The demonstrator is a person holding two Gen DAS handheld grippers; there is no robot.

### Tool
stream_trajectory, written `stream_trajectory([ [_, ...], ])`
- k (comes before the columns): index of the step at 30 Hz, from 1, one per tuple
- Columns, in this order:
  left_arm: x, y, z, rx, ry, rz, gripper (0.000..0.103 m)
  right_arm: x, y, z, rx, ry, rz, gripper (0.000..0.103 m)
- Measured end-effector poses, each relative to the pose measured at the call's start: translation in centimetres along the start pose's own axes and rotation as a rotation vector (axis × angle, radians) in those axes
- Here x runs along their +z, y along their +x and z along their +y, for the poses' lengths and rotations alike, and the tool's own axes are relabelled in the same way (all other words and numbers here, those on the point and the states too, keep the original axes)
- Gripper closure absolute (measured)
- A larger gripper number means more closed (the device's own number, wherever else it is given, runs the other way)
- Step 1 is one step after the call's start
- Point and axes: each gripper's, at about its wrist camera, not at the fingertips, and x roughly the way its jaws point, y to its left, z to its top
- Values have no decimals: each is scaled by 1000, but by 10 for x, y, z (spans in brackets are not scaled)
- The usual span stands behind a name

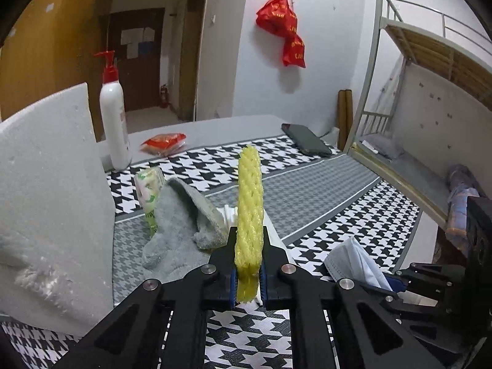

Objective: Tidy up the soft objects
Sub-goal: 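Grasp the yellow foam mesh sleeve with the left gripper while the right gripper holds the mask, then carry the mask and yellow sleeve up over the white foam box with both grippers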

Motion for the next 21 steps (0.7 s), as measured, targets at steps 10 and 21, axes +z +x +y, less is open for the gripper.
stream_trajectory([
  [10,8,-24,-7,-18,29,-54,92,11,-17,1,-26,-5,-50,82],
  [21,11,-59,-12,2,70,-125,92,22,-42,13,-57,-29,-101,82],
])
